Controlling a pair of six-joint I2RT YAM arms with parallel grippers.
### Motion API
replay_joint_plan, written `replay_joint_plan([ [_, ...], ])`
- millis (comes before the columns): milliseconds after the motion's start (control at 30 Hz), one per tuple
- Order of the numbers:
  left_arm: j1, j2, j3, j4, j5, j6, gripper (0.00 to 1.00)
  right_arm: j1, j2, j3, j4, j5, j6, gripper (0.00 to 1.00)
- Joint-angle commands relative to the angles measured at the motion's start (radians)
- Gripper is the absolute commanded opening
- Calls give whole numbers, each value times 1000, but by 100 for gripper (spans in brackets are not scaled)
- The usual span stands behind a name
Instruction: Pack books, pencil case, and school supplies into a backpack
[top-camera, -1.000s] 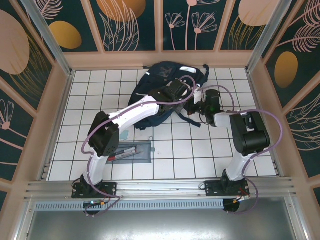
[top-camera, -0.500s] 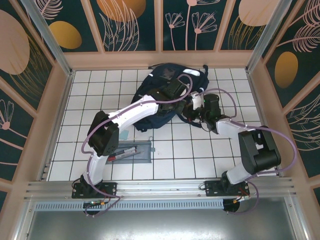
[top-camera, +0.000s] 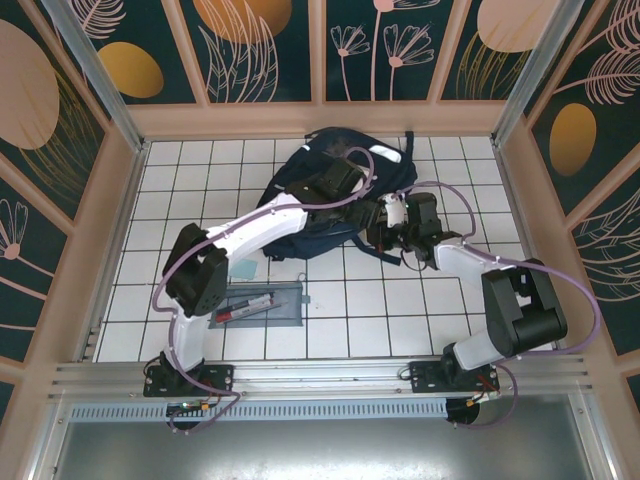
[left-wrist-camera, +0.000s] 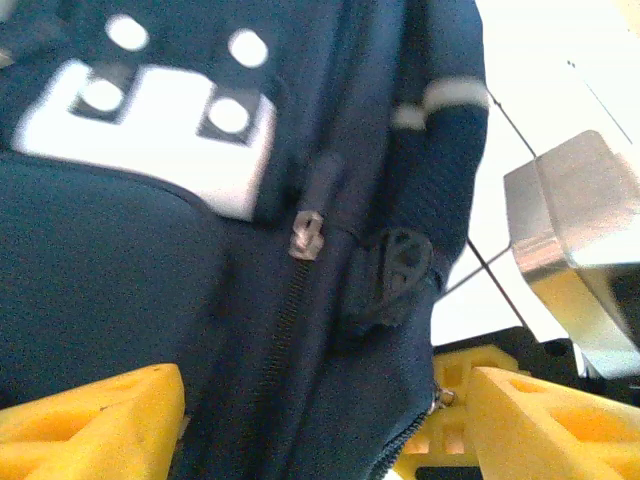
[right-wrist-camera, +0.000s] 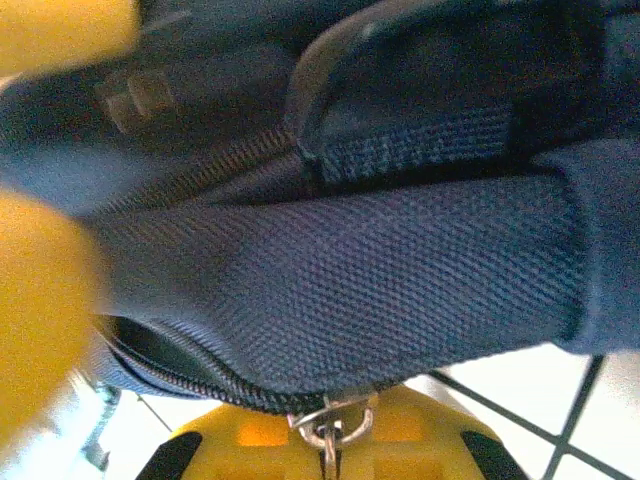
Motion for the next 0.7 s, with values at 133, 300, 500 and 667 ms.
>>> replay_joint_plan([
  [133, 87, -170, -247, 172, -113, -94, 86, 13, 20, 31, -111, -22, 77, 0],
  [300, 125, -149, -283, 141, -191, -53, 94, 15, 0, 25, -148, 17, 58, 0],
  [500, 125, -46, -367, 219, -113, -91, 87, 53, -2, 4, -163, 85, 15, 0],
  [667, 127, 108, -376, 294, -55, -142, 82, 127, 50, 33, -246, 127, -41, 0],
])
